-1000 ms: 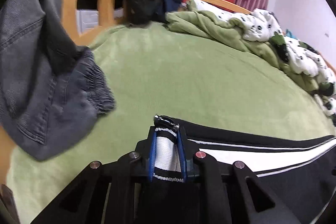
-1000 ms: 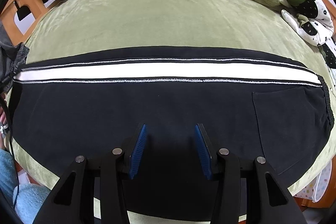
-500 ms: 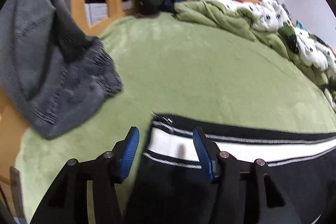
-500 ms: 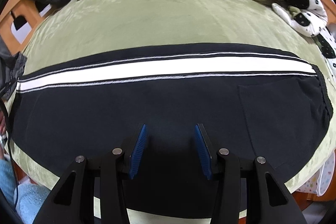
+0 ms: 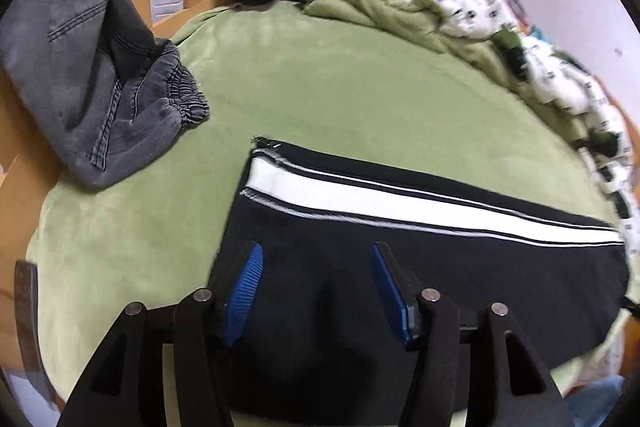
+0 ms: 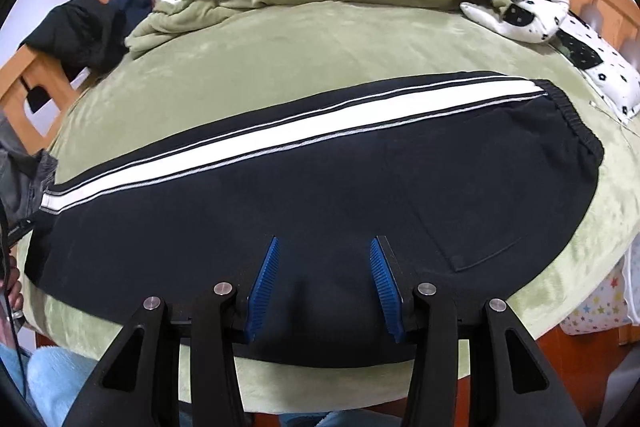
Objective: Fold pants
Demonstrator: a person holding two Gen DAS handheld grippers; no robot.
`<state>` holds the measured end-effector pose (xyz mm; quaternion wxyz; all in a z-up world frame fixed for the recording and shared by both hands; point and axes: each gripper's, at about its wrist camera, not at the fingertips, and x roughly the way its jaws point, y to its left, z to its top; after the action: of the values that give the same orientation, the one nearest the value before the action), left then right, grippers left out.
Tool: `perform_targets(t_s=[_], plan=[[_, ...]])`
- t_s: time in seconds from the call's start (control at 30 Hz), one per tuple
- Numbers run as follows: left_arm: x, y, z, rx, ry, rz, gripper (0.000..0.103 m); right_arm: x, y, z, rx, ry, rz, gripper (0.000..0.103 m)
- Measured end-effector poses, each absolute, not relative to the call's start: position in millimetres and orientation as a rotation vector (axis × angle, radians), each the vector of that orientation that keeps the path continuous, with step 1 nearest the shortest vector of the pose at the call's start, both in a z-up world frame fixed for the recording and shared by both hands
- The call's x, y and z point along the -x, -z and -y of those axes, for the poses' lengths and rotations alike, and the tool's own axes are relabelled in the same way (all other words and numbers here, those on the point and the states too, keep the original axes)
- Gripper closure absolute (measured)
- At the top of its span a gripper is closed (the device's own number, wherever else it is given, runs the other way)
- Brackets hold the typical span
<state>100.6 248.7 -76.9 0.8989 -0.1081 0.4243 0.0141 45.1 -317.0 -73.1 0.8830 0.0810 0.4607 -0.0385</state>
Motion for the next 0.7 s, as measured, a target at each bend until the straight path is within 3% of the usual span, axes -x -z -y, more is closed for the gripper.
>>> perform_targets(t_s=[0.1, 0.2, 0.5, 0.7], plan=[[-73, 65, -251, 0.271, -0.034, -0.859, 0.035, -52, 77, 304, -0.143, 0.022, -0.954, 0.056], [-46, 68, -259, 0.31, -0.08, -0.86, 0.033, -57, 84, 290, -0.124, -0.025, -0.954, 0.056], [-13, 161, -278, 0.679, -0.016, -0.875, 0.033, -56, 110, 276, -0.072, -0.076, -1.032, 0.056], [-21, 176, -300, 0.83, -0.021, -0.738, 0.033, -55, 122, 276, -0.103, -0.026, -1.072, 0.056]])
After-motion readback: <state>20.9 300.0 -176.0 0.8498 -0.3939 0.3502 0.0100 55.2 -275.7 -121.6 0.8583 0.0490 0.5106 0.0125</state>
